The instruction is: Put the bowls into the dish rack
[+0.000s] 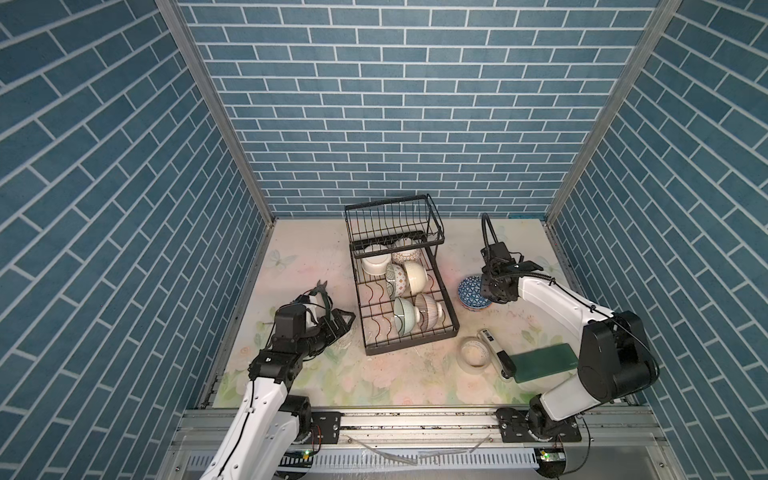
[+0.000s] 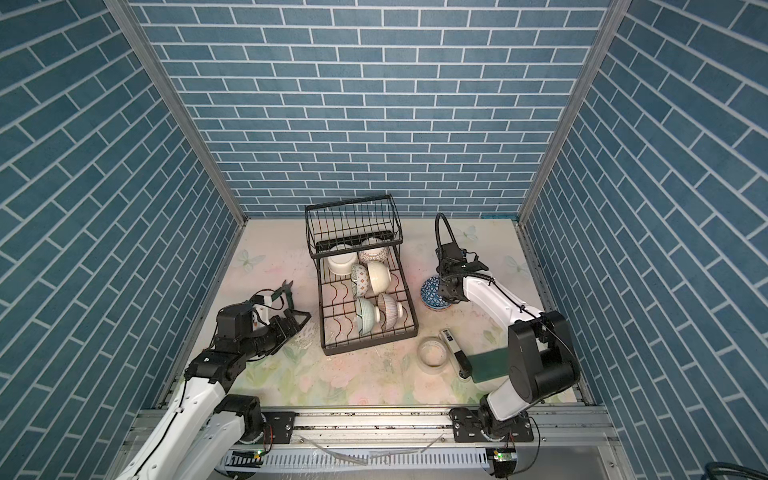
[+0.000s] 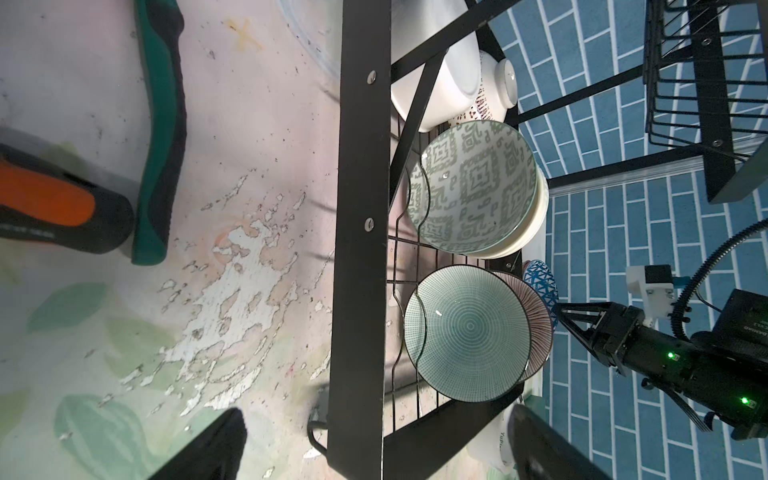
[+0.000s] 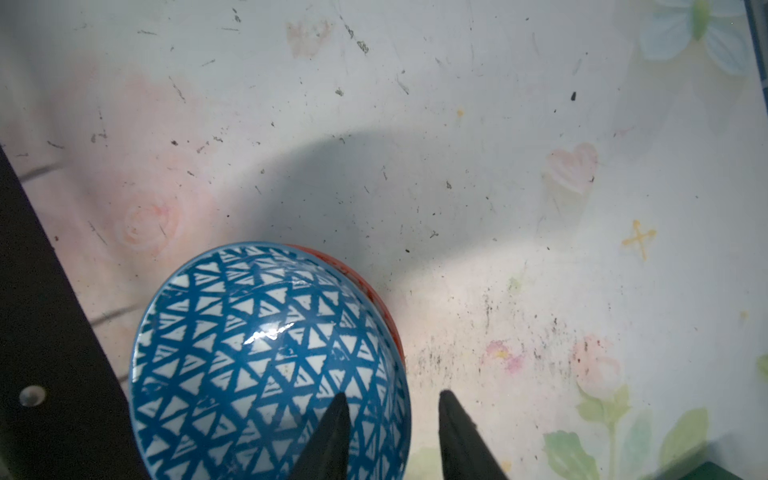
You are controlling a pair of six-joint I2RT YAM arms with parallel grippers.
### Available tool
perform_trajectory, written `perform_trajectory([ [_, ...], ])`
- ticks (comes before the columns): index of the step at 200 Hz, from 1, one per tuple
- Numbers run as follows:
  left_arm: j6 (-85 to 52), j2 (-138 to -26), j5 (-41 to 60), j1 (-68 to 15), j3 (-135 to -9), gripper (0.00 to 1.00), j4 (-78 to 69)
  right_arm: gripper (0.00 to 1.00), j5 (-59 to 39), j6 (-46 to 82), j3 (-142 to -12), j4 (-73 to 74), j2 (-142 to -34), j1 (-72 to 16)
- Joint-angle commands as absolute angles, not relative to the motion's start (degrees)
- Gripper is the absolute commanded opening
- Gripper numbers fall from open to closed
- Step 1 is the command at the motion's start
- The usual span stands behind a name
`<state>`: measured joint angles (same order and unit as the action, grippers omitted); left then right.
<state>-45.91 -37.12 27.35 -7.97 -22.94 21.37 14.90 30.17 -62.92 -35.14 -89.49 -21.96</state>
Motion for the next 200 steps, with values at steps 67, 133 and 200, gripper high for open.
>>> perform_trajectory([
  [67,-51.28,-37.38,17.49,-20.37,-20.09,1.0,20.91,0.29,14.83,29.44,-61.79,-34.45,-91.96,-21.36],
  [133,-53.09,-43.84,13.3,-27.2,-19.98,1.0,14.77,0.2,14.39,29.2,-62.49,-33.93,-93.48,-21.2],
  [200,-52.92,-47.19,11.04,-30.23,-20.46,1.0,11.38,0.02,15.51,28.7,-63.54,-34.89,-93.34,-21.25],
])
